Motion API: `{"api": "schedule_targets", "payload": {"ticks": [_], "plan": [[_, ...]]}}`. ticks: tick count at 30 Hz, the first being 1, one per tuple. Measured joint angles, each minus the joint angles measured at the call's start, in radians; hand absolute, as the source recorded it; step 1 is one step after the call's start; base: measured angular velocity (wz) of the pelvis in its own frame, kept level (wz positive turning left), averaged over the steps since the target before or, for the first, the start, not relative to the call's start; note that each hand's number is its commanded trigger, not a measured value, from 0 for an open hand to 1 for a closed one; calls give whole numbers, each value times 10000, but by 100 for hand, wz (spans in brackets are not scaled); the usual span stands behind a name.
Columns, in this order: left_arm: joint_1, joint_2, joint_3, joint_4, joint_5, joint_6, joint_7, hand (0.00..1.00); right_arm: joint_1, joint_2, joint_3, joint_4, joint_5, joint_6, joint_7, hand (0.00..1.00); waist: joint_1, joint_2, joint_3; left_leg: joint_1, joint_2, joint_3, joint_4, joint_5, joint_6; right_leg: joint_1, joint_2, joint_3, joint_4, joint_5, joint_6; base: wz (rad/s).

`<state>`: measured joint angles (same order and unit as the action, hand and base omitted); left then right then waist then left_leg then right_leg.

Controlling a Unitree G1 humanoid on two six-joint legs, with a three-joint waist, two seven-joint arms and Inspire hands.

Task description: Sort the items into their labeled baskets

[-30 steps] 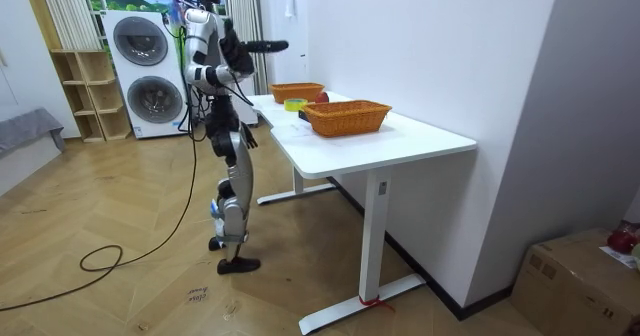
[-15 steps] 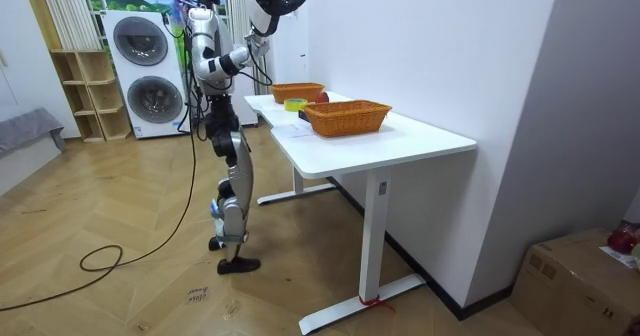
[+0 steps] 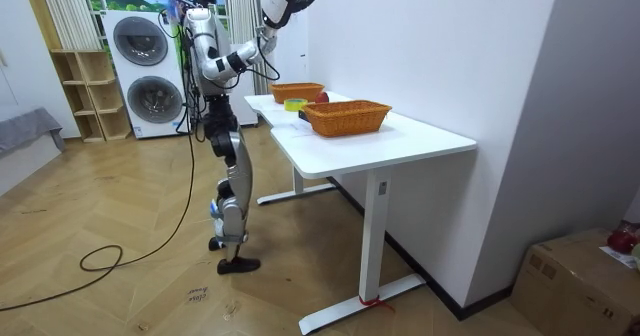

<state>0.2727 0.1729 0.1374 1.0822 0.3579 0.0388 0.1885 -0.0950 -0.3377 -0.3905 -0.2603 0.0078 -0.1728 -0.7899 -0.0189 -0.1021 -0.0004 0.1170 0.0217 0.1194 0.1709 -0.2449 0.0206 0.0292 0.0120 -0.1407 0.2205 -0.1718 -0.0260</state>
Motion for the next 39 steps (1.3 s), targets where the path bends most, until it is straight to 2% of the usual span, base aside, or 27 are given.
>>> {"api": "schedule_targets", "payload": {"ticks": [6,10,21,26,29,32,39], "plan": [[-125,5,3,-14,86,-22,-39,0,-249,-527,573,-652,-197,-5,969,0,176,-55,29,22,6,-67,2,0,0,53,-1,-22,-37,0,0,1],[-139,10,-3,-14,82,-36,-38,0,-254,-534,579,-675,-224,-5,1513,0,295,-113,41,-8,21,-163,13,2,4,71,-39,-82,-43,0,1,6],[-145,30,-9,-98,92,-37,-39,0,-242,-532,1034,-642,-312,-4,2157,0,475,-61,64,-19,9,-356,-1,8,12,200,-79,-276,-181,4,10,4],[-245,52,-19,-94,81,-37,-36,0,-233,-532,1813,-493,-585,9,2924,0,529,-35,58,-16,-7,-381,-15,8,12,201,-61,-333,-183,4,10,1],[-317,52,-20,-94,81,-39,-25,0,-234,-532,2204,-333,-837,212,3461,0,550,-59,40,-20,3,-392,-13,9,11,198,-75,-358,-190,4,10,0],[-382,73,-17,-114,75,-32,-15,0,-234,-533,2390,-107,-975,239,3897,0,565,-68,23,-13,14,-399,-4,9,11,197,-85,-361,-206,5,11,0],[-232,111,-18,-675,99,0,-35,0,-238,-534,2502,535,-1009,780,5055,0,548,-138,-25,-15,27,-399,-2,13,7,227,-125,-363,-215,7,11,0]]}}
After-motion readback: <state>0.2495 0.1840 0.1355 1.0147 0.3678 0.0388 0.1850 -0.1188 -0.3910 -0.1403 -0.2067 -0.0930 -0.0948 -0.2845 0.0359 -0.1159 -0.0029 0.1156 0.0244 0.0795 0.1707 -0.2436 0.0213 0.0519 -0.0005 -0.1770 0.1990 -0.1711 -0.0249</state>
